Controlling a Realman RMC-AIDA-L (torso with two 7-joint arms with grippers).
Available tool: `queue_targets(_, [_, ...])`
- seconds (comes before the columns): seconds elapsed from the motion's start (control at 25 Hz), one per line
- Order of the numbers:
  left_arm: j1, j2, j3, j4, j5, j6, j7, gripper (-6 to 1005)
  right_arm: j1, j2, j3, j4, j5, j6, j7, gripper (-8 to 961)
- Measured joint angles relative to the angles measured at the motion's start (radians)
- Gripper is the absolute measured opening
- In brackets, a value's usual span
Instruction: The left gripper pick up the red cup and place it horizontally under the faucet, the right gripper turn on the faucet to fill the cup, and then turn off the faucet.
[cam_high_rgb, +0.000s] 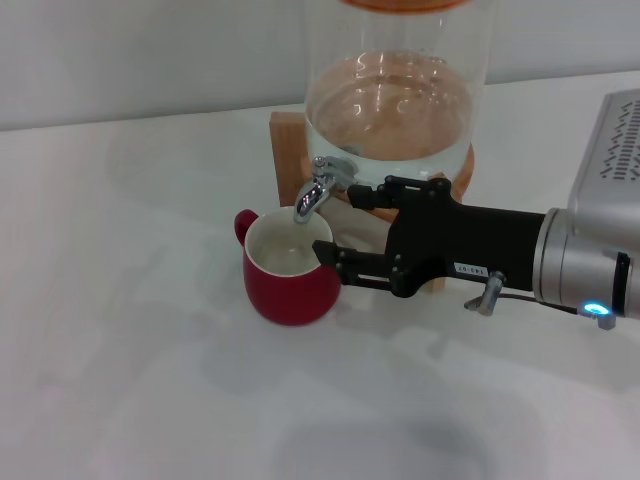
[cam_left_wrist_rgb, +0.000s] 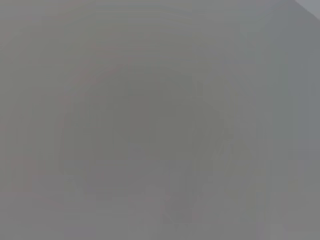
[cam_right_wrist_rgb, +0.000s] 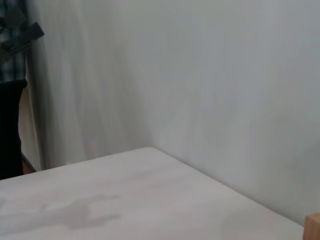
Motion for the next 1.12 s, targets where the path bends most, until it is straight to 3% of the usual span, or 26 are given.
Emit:
queue_targets(0.64, [0.004, -0.001, 0.001, 0.000, 0.000, -0.005, 0.000, 880, -0.005, -0.001, 0.019, 0.009, 0.009, 0.038, 0.003, 720])
queue_targets(0.84, [0.005, -0.002, -0.002, -0.001, 0.000, -0.006, 0.000, 880, -0.074, 0.001, 0.119, 0.082, 0.052, 0.185, 0.003, 720])
queue_targets(1.12, [-0.002, 0.001, -0.004, -0.001, 0.000, -0.001, -0.022, 880, -0.174, 0.003, 0.297, 0.142, 0.078, 0.226, 0.015, 720])
